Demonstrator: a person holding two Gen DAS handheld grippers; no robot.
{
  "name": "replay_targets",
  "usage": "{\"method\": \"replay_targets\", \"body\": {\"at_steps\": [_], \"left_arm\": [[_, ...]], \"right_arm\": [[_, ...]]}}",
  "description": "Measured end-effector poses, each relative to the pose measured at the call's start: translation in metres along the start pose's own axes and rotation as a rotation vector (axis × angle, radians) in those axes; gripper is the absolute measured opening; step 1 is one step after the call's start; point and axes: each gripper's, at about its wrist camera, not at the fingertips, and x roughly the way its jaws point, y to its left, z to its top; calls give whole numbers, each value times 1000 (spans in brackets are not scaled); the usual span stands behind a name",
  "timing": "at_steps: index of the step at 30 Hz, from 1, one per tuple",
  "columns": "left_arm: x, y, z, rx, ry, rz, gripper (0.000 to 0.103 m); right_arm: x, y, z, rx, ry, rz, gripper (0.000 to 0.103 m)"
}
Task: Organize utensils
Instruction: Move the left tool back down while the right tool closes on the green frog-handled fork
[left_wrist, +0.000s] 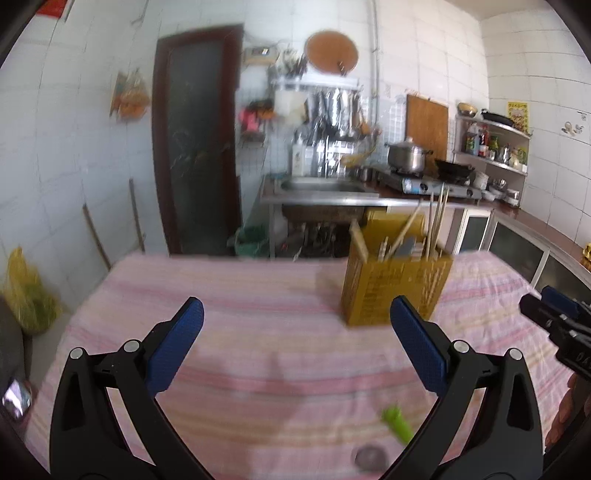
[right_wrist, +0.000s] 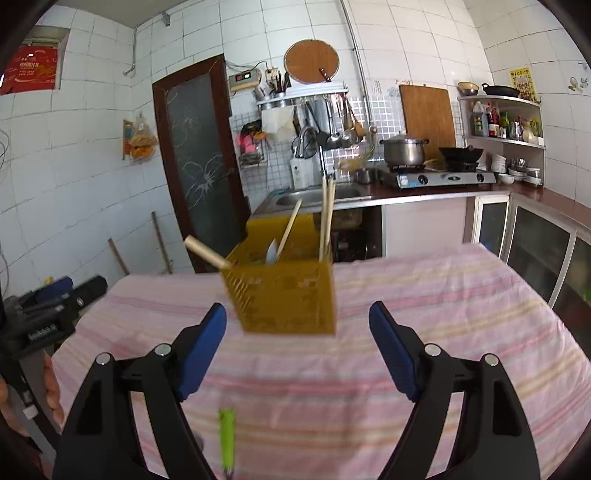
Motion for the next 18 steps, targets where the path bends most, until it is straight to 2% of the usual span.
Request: {"method": "replay_targets", "body": {"at_steps": [7, 12, 18], "left_arm": [[12, 24, -63, -36, 145, 42, 98], [19, 35, -84, -52, 179, 90, 98], [39, 30, -94, -34, 231, 108, 98]], "right_arm": [[8, 21, -43, -41, 72, -27, 79], [29, 33, -66, -68, 173, -33, 78], [62, 44, -84, -116, 308, -53, 78]]}}
